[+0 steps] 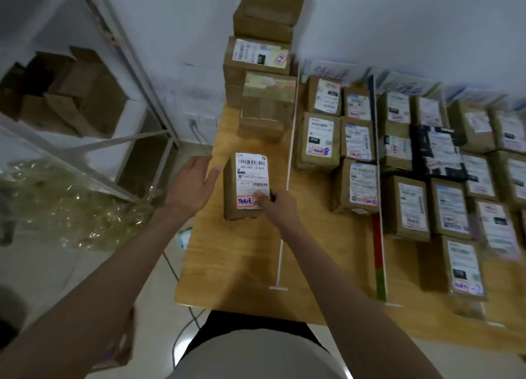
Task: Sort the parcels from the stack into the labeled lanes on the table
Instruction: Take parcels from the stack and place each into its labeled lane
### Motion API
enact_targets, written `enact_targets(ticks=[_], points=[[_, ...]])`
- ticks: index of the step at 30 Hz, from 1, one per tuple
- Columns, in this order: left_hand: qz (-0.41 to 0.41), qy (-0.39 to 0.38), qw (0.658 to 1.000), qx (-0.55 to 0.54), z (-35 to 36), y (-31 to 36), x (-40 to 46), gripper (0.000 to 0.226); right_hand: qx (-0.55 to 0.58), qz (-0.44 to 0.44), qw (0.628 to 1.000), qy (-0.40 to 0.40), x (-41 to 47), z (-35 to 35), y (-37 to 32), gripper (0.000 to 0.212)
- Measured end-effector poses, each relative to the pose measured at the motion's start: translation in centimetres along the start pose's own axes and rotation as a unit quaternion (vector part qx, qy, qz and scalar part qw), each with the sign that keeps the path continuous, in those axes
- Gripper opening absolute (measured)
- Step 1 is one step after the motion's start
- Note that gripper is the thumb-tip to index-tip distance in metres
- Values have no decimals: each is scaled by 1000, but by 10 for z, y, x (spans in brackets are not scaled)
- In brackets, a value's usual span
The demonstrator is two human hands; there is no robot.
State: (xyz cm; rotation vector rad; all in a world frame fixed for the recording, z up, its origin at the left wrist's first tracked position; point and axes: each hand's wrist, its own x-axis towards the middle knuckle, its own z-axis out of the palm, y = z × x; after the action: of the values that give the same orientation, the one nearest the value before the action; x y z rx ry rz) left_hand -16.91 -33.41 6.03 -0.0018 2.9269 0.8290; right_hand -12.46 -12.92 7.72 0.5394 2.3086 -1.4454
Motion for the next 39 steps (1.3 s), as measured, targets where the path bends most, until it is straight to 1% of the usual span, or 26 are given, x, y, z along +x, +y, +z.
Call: enact_targets(ticks=[3,7,10,13,17,20,22,26,30,33,35,39], points=[[21,-2,1000,11,6,29,5,48,26,-15,998,53,-6,-33,-2,28],[85,-22,996,24,28,70,0,45,28,-11,991,127,-10,-78,13,29],[125,-50,988,79,49,88,-6,45,19,4,987,162,-9,-101,34,29],[135,-57,979,141,67,94,-12,49,29,34,984,173,-6,-109,61,22],[133,-65,969,198,79,94,-14,53,28,86,984,155,3,-107,90,19],[136,-65,965,215,80,94,-13,53,19,120,983,138,13,-102,99,24],[132,-65,964,220,79,95,-12,54,14,127,983,129,20,-101,99,29],[119,-65,963,232,75,91,-9,55,-13,126,983,136,37,-99,92,32],[110,-63,962,242,74,83,-7,55,22,106,979,173,46,-98,89,30],[109,-58,964,234,77,79,-7,54,23,80,974,211,41,-99,95,37],[111,-60,966,227,81,80,-6,53,-13,61,971,232,35,-99,103,45],[126,-81,966,213,94,95,-4,52,-144,24,953,267,27,-108,113,52]])
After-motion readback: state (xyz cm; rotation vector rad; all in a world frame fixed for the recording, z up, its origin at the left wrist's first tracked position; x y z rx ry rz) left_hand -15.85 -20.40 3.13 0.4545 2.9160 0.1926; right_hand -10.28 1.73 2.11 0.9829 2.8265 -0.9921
